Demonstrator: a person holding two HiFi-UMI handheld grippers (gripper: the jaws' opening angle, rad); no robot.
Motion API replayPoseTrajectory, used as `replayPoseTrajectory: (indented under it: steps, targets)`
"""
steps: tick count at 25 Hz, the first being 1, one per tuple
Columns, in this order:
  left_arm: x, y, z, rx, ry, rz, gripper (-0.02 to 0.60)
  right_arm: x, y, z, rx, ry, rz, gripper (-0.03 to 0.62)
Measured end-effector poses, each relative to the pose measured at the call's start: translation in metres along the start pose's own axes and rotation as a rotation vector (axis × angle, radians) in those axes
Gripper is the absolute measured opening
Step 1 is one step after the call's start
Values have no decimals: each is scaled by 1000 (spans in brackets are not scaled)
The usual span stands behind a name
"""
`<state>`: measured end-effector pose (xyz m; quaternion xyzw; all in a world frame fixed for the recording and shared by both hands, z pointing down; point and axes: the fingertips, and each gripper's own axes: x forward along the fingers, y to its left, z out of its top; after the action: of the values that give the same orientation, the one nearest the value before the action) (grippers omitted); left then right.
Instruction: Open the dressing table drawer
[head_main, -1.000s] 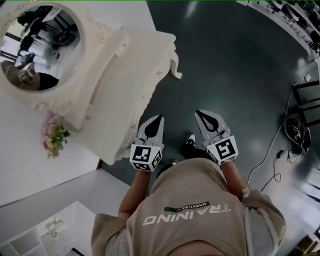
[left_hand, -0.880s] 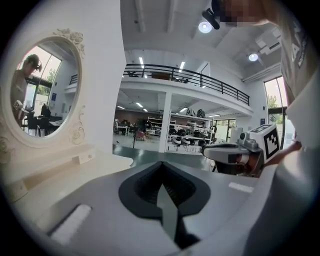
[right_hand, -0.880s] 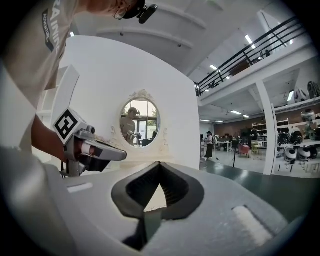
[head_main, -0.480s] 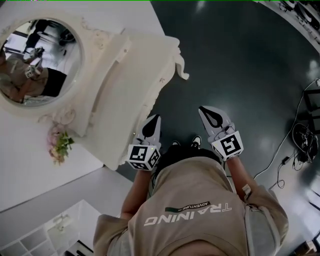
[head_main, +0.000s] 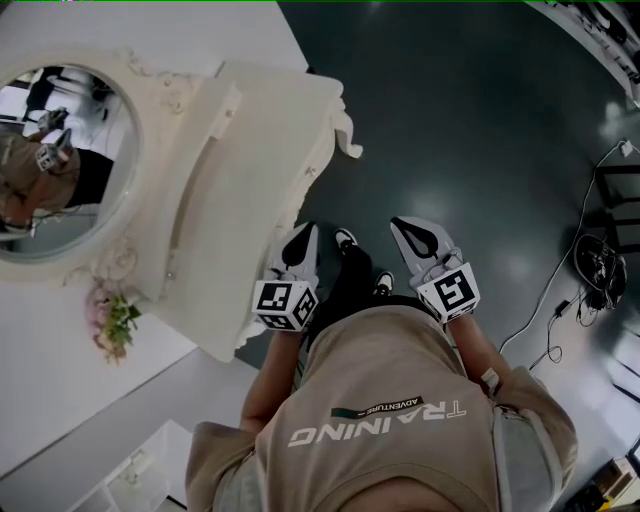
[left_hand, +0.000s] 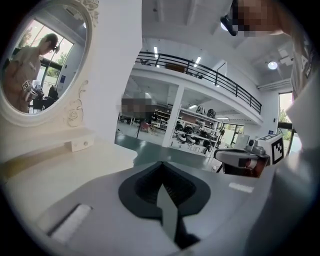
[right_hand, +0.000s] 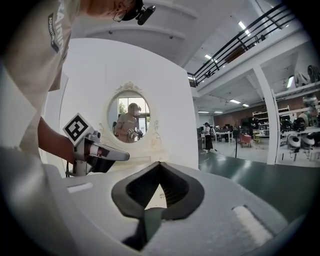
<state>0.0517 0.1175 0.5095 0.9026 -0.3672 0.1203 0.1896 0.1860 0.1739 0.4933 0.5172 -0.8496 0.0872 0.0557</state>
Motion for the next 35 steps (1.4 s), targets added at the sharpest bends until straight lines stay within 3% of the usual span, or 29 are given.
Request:
replayPoseTrajectory:
  steps: [6, 12, 22, 35]
  targets:
    - [45, 29, 48, 72, -79, -11, 18, 51, -22, 52, -116, -23, 32, 2]
    - [59, 79, 70, 84, -107, 20, 18, 111, -21, 89, -180, -18, 55, 2]
    - [65, 144, 86, 29, -147, 73, 18, 189, -2, 101, -250, 44, 155, 2]
    - [74, 209, 70, -121, -132, 259, 18, 265, 0, 95, -235, 92, 359, 2]
